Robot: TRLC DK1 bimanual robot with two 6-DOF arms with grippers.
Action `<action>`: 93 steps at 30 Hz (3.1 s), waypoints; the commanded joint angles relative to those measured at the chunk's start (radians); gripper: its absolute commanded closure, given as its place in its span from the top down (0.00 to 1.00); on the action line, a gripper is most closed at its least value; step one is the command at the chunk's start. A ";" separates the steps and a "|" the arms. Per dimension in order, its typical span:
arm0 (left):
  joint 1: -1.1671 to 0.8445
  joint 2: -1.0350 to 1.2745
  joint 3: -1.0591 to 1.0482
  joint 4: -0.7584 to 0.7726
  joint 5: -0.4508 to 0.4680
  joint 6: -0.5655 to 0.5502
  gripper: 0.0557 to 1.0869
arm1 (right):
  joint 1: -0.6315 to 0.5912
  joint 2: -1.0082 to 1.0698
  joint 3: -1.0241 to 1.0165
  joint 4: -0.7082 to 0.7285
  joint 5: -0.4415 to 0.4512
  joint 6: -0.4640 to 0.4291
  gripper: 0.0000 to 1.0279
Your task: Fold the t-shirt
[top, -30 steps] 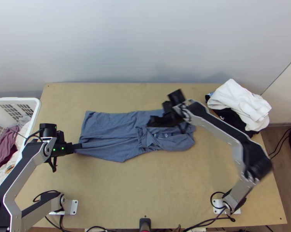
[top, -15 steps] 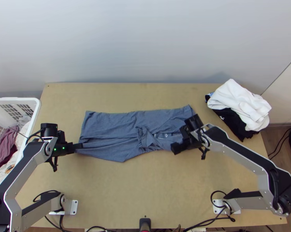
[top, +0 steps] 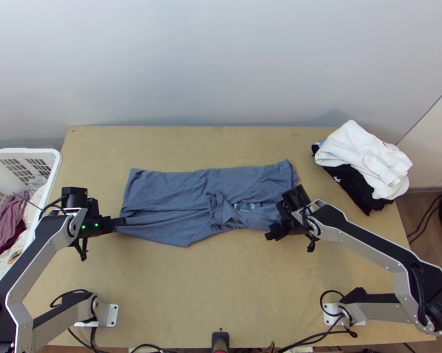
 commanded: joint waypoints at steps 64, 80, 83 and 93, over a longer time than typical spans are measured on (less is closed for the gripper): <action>0.036 -0.068 -0.027 -0.043 -0.001 0.031 0.04 | 0.262 0.320 0.446 -0.189 -0.159 0.080 0.88; 0.036 -0.042 -0.017 -0.025 -0.001 0.032 0.04 | 0.165 0.218 0.357 -0.119 -0.110 0.054 0.03; 0.036 -0.045 -0.016 -0.025 -0.001 0.029 0.04 | 0.147 0.134 0.314 -0.151 -0.110 0.057 0.03; 0.037 -0.094 -0.017 -0.034 -0.001 0.031 0.04 | 0.078 -0.141 0.216 -0.409 -0.110 0.000 0.03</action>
